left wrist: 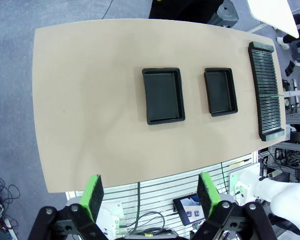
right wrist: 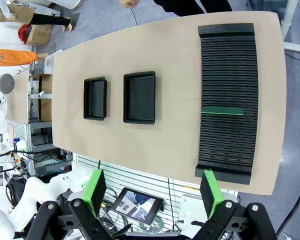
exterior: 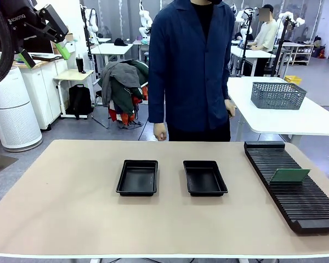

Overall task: Inspect and transfer BCBs to ESD trays.
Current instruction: Pick up the Blank PCB from the PCB Rack and place it in the left ESD tray.

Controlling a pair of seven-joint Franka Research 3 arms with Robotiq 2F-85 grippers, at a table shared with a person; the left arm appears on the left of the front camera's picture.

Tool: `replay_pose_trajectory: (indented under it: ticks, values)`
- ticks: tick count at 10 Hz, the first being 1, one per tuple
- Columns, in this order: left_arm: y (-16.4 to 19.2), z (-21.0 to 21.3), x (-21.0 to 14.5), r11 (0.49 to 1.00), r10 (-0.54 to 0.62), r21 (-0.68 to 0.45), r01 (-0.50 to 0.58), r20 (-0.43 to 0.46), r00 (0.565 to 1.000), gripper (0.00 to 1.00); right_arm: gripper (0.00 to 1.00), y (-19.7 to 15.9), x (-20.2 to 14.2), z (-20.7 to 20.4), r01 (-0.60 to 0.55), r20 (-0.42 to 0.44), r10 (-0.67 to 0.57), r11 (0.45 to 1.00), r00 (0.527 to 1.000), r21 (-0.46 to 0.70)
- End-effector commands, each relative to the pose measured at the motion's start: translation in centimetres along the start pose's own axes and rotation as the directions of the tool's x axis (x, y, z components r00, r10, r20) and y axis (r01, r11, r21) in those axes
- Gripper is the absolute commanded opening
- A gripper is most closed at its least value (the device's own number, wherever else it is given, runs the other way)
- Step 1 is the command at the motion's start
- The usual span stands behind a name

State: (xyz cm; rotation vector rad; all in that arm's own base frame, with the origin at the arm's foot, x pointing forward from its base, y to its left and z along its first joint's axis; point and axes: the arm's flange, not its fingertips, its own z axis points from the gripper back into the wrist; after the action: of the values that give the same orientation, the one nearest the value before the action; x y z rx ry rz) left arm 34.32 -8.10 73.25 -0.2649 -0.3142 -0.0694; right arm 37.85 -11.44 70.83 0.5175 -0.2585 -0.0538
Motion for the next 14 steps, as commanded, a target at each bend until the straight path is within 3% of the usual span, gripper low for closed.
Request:
replay_pose_trajectory:
  ticks: [1, 5, 8, 10, 12, 13, 14]
  values:
    - [0.0, 0.0, 0.0, 1.000, 0.001, 0.000, -0.001, 0.001, 1.000, 1.00, 1.00, 0.0, 0.0, -0.1, 0.000, -0.001, 0.000, 1.000, 1.000, 0.000]
    - [0.0, 0.0, 0.0, 1.000, 0.001, 0.000, -0.001, 0.001, 1.000, 1.00, 1.00, 0.0, 0.0, 0.0, 0.000, 0.000, 0.000, 1.000, 1.000, 0.000]
    - [0.0, 0.0, 0.0, 1.000, 0.001, 0.000, -0.001, 0.001, 1.000, 1.00, 1.00, -0.1, 0.2, -2.6, -0.202, -0.014, 0.201, 0.972, 0.979, -0.117]
    - [0.0, 0.0, 0.0, 1.000, 0.001, 0.000, -0.001, 0.001, 1.000, 1.00, 1.00, -0.4, 0.0, -5.2, -0.374, -0.042, 0.372, 0.916, 0.927, -0.148]
    - [0.0, 0.0, 0.0, 1.000, 0.001, 0.000, -0.001, 0.001, 1.000, 1.00, 1.00, -0.8, -0.4, -7.7, -0.529, -0.091, 0.522, 0.824, 0.848, -0.202]
    - [0.0, 0.0, 0.0, 1.000, 0.001, 0.000, -0.001, 0.001, 1.000, 1.00, 1.00, -1.2, -0.6, -9.0, -0.623, -0.104, 0.617, 0.754, 0.780, -0.209]
    - [0.0, 0.0, 0.0, 1.000, 0.001, 0.000, -0.001, 0.001, 1.000, 1.00, 1.00, -1.6, -0.9, -10.8, -0.728, -0.142, 0.717, 0.651, 0.683, -0.213]
